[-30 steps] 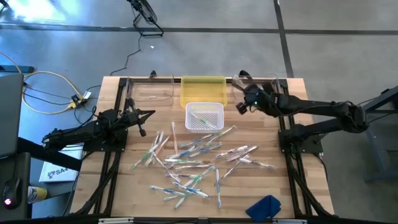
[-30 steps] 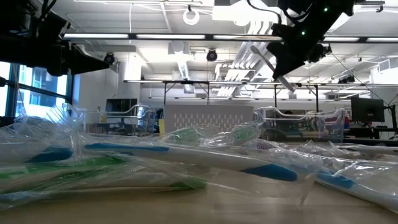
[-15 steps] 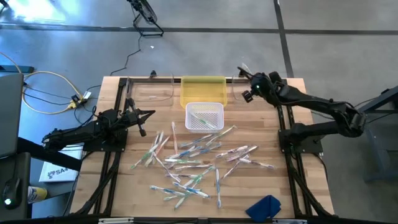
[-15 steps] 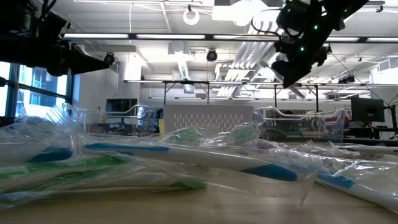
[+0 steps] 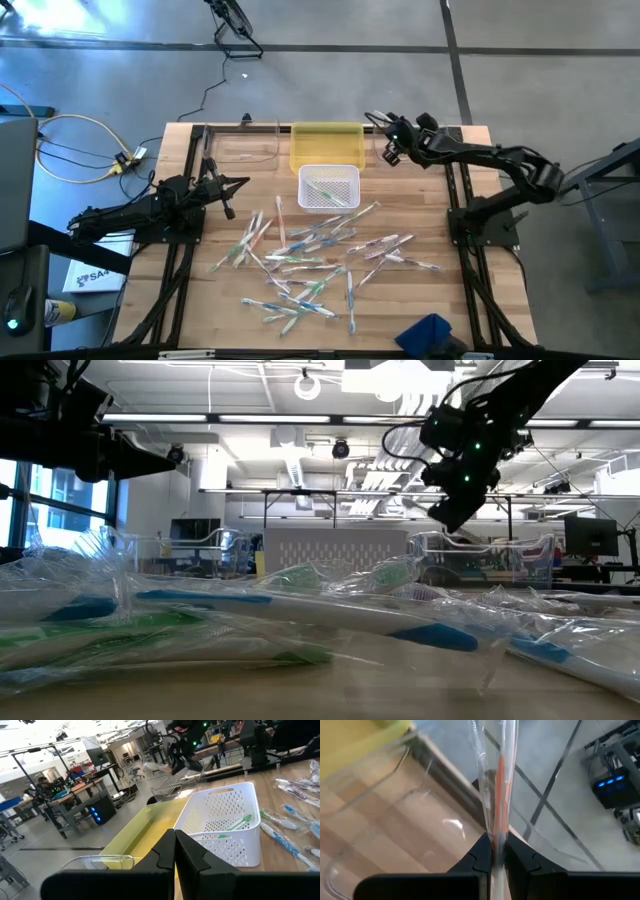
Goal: Pick & Place Toothbrushes
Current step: Put the orange toothbrush into the right transparent bin, then put the purple toothbrush into the yellow bin
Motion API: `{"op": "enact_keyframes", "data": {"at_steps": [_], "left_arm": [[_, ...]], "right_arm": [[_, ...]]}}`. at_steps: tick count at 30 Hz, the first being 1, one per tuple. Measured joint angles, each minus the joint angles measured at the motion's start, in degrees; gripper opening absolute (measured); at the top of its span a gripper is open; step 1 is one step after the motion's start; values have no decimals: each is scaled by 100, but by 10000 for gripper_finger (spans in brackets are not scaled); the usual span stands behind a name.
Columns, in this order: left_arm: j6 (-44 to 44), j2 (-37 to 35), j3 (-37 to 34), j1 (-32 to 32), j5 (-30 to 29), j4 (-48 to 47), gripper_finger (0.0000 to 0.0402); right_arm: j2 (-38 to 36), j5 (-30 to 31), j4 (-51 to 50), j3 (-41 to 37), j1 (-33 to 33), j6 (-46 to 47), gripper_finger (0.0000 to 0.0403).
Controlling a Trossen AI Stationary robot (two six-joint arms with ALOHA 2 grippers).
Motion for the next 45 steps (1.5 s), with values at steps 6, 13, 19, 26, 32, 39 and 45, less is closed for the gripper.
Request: {"op": "enact_keyframes", "data": {"at_steps": [6,13,19,26,32,39,45], "left_arm": [[-1,-1,0,0,0,0,0],[-1,0,0,-1,0,-2,0],[-2,0,0,-1,0,-4,0],[0,0,0,-1,0,-4,0],[-2,0,0,1,1,-4,0],[-2,-2,0,0,1,-4,0],[0,0,0,-1,0,-4,0]], "right_arm": [[278,-14,-95,0,-40,-17,22],[310,-181,-109,0,-36,-76,22],[310,-391,-109,0,-77,11,61],[310,-449,-109,0,-73,14,118],[217,-460,-142,0,-73,-58,130],[-315,-547,-150,0,-55,-95,110],[-1001,-1383,-148,0,73,153,76]]}}
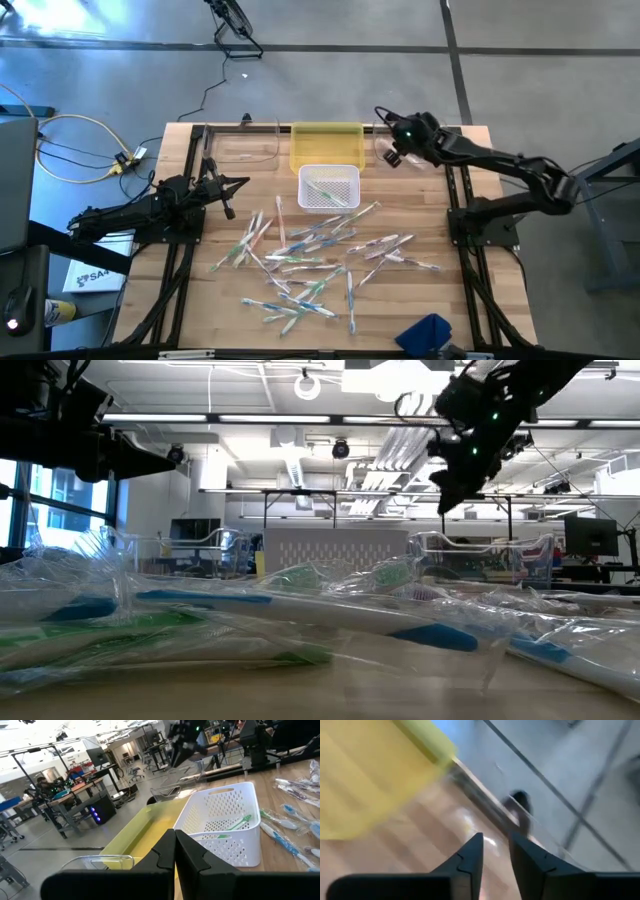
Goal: Pick & Place Toothbrushes
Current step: Put the purple toothbrush into the yellow bin
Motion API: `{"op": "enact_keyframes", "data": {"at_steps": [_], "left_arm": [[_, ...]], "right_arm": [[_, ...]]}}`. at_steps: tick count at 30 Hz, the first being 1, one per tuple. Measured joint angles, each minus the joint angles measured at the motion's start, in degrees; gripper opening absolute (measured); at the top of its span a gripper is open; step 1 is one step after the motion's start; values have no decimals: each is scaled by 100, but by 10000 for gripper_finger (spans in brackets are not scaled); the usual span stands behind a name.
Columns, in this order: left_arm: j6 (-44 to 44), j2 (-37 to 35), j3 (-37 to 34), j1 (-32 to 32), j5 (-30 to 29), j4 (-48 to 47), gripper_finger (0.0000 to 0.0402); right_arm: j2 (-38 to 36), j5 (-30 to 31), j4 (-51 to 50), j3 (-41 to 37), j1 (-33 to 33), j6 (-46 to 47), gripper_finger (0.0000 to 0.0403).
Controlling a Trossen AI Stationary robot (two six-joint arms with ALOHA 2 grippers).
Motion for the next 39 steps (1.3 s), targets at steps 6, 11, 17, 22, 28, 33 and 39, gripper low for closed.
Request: {"op": "enact_keyframes", "data": {"at_steps": [6,11,17,22,28,33,39], "left_arm": [[-1,0,0,1,0,0,0],[-1,-1,0,0,0,0,0],[0,-2,0,2,0,0,0],[-1,0,0,1,0,2,0],[-2,0,0,0,0,2,0],[-2,-1,0,0,1,4,0],[-1,-1,-11,0,-1,113,0]], "right_arm": [[-457,-975,5,0,300,505,22],[-539,-1992,2,0,601,685,6],[-495,-3198,-6,0,893,690,3],[-495,-3437,-4,0,1159,688,2],[-495,-3417,-6,0,1360,688,2],[-495,-3419,-5,0,1532,684,2],[-493,-3400,95,0,1616,664,2]]}}
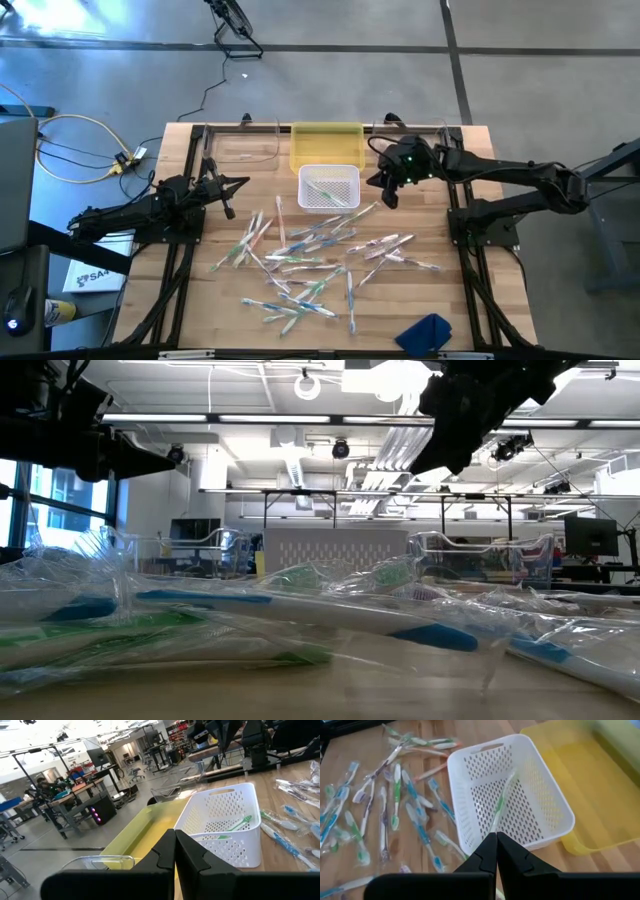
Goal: Pick & Place Toothbrushes
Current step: Put the purple toothbrush into the yellow bin
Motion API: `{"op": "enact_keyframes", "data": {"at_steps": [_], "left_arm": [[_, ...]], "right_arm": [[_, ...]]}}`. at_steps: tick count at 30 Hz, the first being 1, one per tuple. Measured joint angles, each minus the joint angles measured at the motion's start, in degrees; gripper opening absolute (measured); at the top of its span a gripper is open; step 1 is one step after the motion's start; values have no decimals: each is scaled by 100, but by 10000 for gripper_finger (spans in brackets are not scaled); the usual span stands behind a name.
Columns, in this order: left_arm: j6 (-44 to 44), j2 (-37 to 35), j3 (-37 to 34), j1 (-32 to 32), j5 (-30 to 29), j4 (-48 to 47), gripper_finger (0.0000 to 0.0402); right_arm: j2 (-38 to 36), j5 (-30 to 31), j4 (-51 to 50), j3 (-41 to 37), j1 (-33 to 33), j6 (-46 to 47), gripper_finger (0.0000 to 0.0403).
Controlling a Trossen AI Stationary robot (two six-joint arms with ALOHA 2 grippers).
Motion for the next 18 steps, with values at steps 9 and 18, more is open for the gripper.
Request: {"op": "enact_keyframes", "data": {"at_steps": [9,18], "left_arm": [[-1,0,0,0,7,-25,0],[-1,1,3,0,12,-21,0]], "right_arm": [[17,-2,631,0,-2,314,2],[26,55,719,0,122,868,2]]}}
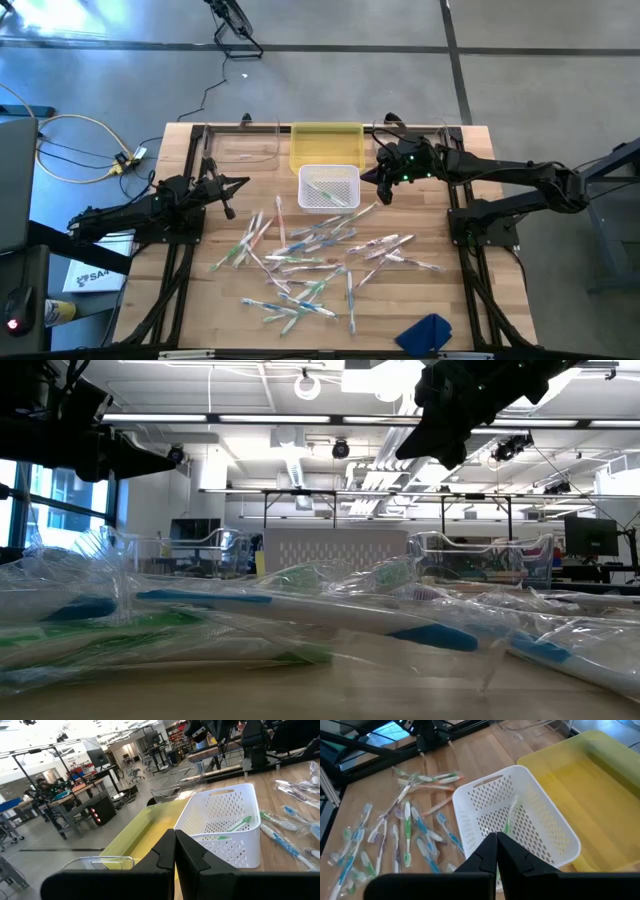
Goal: Pick & Place Toothbrushes
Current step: Put the purple toothbrush into the yellow bin
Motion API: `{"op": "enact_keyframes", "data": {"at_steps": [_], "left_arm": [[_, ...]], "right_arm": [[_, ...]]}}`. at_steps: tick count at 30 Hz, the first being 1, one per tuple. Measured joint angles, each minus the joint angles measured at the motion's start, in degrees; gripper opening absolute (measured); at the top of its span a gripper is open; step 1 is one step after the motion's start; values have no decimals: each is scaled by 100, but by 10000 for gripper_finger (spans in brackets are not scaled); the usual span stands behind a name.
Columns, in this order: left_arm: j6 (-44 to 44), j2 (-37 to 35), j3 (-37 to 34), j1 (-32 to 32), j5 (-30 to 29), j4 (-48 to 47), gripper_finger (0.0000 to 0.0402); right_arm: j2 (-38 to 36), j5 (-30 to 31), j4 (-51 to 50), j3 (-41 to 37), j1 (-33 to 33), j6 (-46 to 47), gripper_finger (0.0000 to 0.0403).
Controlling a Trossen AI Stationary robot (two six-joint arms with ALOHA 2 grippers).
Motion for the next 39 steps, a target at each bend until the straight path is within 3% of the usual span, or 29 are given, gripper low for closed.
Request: {"op": "enact_keyframes", "data": {"at_steps": [9,14,26,34,39], "left_arm": [[0,-1,2,0,-1,-2,0],[0,-2,2,0,-2,-3,0],[69,0,7,0,393,-28,0],[409,-1,7,0,-159,53,0],[413,0,7,0,-190,55,0]], "right_arm": [[1,653,58,0,443,3,2],[170,1285,706,2,492,21,2],[875,1262,1524,2,490,-18,2],[879,1210,1370,2,727,-28,2],[876,1687,1374,2,913,-468,2]]}}
